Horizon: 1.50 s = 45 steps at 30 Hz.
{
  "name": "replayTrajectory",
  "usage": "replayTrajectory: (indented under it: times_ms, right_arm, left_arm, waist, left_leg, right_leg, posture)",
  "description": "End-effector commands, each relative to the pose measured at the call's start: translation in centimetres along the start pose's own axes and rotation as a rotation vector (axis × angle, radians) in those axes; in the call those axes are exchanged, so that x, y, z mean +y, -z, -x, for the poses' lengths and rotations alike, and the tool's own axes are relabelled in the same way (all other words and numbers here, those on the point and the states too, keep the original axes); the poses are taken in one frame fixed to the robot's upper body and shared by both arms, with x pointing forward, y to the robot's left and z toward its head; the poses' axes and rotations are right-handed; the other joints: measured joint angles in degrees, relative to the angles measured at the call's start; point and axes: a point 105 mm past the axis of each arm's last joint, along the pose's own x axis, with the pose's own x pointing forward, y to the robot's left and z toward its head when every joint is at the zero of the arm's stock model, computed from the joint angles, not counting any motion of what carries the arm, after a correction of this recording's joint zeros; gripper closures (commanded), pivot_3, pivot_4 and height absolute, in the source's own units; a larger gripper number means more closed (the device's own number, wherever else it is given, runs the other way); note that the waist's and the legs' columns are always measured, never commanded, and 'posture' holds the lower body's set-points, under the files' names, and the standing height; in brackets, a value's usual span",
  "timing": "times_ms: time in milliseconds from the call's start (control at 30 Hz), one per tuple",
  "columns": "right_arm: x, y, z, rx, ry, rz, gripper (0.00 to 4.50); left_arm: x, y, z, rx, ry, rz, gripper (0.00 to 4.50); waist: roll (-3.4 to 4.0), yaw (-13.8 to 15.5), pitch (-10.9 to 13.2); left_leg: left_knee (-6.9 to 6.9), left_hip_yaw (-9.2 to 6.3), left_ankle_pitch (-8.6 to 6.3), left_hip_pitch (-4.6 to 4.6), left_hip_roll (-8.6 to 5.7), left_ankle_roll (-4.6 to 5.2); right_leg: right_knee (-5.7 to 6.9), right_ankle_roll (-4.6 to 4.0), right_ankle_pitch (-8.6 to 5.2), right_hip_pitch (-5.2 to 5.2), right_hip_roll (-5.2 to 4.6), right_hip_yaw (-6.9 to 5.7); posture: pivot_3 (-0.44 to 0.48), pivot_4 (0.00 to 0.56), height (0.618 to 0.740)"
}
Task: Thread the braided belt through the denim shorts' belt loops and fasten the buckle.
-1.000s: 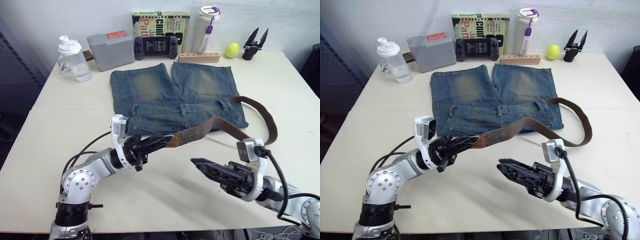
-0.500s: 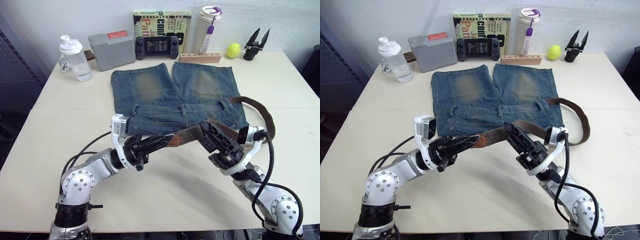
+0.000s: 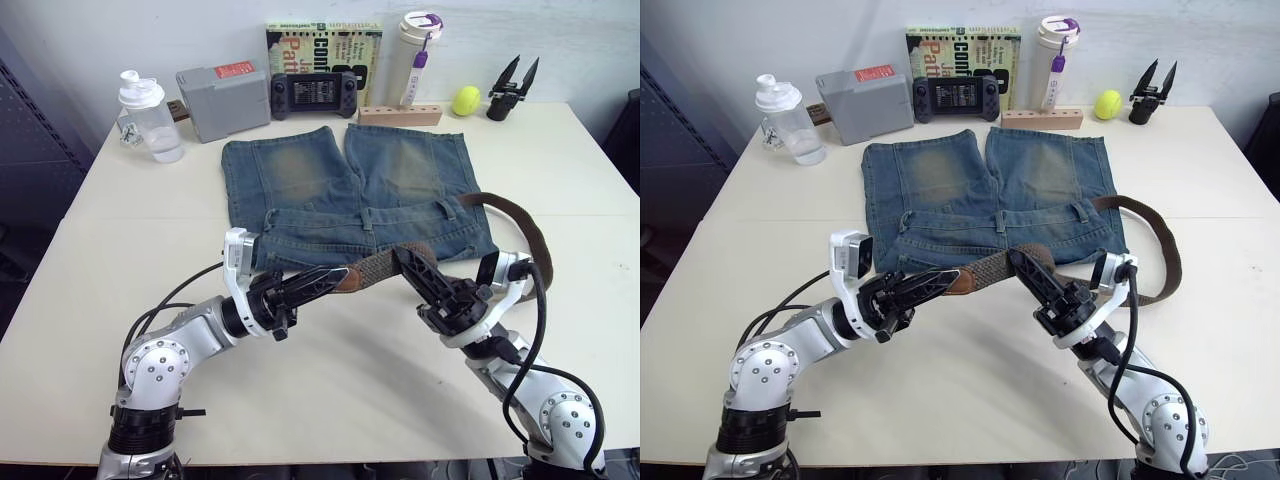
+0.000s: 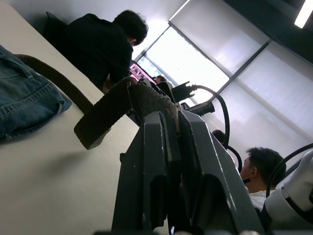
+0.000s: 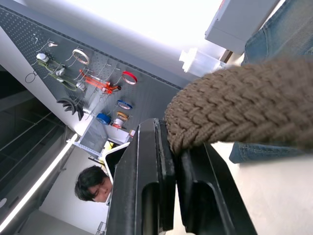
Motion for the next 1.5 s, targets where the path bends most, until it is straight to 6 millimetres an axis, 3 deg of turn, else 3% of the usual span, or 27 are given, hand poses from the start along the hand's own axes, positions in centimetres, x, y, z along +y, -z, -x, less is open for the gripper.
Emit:
replayTrajectory:
  times_ms: [33,133,233,333,500,600,767,1000,1100,1367,1400,1500]
  right_arm:
    - [1.0,-0.3,-0.2,-0.023,-0.047,0.003,4.50]
    - [0.8,-2.3,0.4,-0.117,-0.042,0.001,4.50]
    - [1.0,-4.6,1.6,-0.207,-0.047,0.011,4.50]
    - [0.9,-7.2,3.5,-0.284,-0.025,0.044,4.50]
    - [0.6,-8.4,4.5,-0.307,0.007,0.079,4.50]
    - [0.5,-8.5,4.7,-0.307,0.009,0.091,4.50]
    - [0.6,-8.3,4.8,-0.298,0.003,0.097,4.50]
    - [0.5,-8.2,5.2,-0.310,0.008,0.103,4.50]
    - [0.5,-8.1,5.3,-0.308,0.012,0.103,4.50]
    - [0.5,-7.9,4.8,-0.298,0.005,0.098,4.50]
    - [0.5,-7.9,4.8,-0.298,0.004,0.098,4.50]
    - [0.4,-7.9,4.6,-0.297,0.002,0.098,4.50]
  left_arm:
    - [-1.0,0.3,-0.6,0.038,0.037,-0.051,3.82]
    - [-0.2,0.4,-0.7,0.073,-0.005,-0.132,2.69]
    - [1.5,1.0,-0.3,0.172,-0.069,-0.276,1.27]
    - [5.9,1.1,-0.3,0.316,-0.206,-0.564,0.04]
    - [12.1,1.6,-0.6,0.624,-0.308,-1.059,0.04]
    - [15.4,1.0,-0.9,0.764,-0.377,-1.247,0.04]
    - [17.8,-1.3,-1.6,0.770,-0.510,-1.379,0.04]
    - [18.5,-0.4,-0.9,0.805,-0.487,-1.375,0.04]
    - [18.6,-0.2,-0.6,0.815,-0.488,-1.365,0.76]
    - [18.7,-0.2,-0.4,0.824,-0.490,-1.362,4.25]
    - [18.7,-0.2,-0.4,0.826,-0.489,-1.365,4.45]
    - [18.6,-0.3,-0.4,0.814,-0.491,-1.365,4.45]
  waist:
    - [0.00,0.0,0.0]
    - [0.01,0.1,0.0]
    - [0.01,0.1,0.0]
    - [0.08,0.3,0.0]
    - [0.08,0.2,0.0]
    - [0.07,0.2,0.0]
    - [0.06,0.2,0.0]
    - [0.03,0.2,0.0]
    - [0.02,0.2,0.0]
    - [0.03,0.1,0.0]
    - [0.03,0.1,0.0]
    - [0.03,0.0,0.0]
  left_leg:
    - [-0.01,0.00,0.00,0.00,0.00,0.00]
    - [-0.02,0.01,0.00,0.00,-0.01,0.00]
    - [-0.04,0.07,0.00,0.00,-0.02,0.00]
    - [-0.11,0.47,0.00,0.00,-0.07,0.00]
    - [-0.29,0.68,0.01,0.01,-0.04,0.01]
    - [-0.32,0.77,0.01,-0.19,-0.03,0.01]
    - [-0.23,0.78,0.09,-0.19,-0.06,0.15]
    - [-0.21,0.71,0.12,-0.12,-0.04,0.19]
    - [-0.21,0.68,0.12,-0.10,-0.04,0.18]
    - [-0.23,0.68,0.12,-0.06,-0.03,0.18]
    - [-0.25,0.68,0.12,-0.05,-0.03,0.18]
    - [-0.25,0.68,0.12,-0.04,-0.03,0.19]
  right_leg:
    - [0.00,0.00,0.00,0.00,0.00,0.00]
    - [-0.01,0.00,0.00,0.00,0.00,0.00]
    - [-0.02,0.00,0.00,0.00,0.01,0.02]
    - [-0.05,0.00,0.00,-0.03,0.02,0.00]
    - [-0.11,0.00,0.00,-0.10,0.07,0.03]
    - [-0.08,0.00,0.00,-0.34,0.09,0.03]
    - [-0.07,0.13,0.08,-0.27,-0.02,0.05]
    - [-0.01,0.13,0.12,-0.25,-0.09,0.10]
    - [0.00,0.13,0.12,-0.25,-0.10,0.11]
    - [0.02,0.13,0.12,-0.27,-0.08,0.12]
    - [0.01,0.13,0.12,-0.27,-0.08,0.12]
    - [0.02,0.13,0.12,-0.27,-0.08,0.14]
  posture:
    - [0.000,0.150,0.726]
    - [0.000,0.150,0.726]
    - [0.000,0.150,0.726]
    - [0.000,0.150,0.726]
    - [0.000,0.150,0.726]
    - [0.000,0.150,0.726]
    - [0.000,0.150,0.726]
    - [0.000,0.150,0.726]
    - [0.000,0.150,0.726]
    - [0.000,0.150,0.726]
    - [0.000,0.150,0.726]
    - [0.000,0.150,0.726]
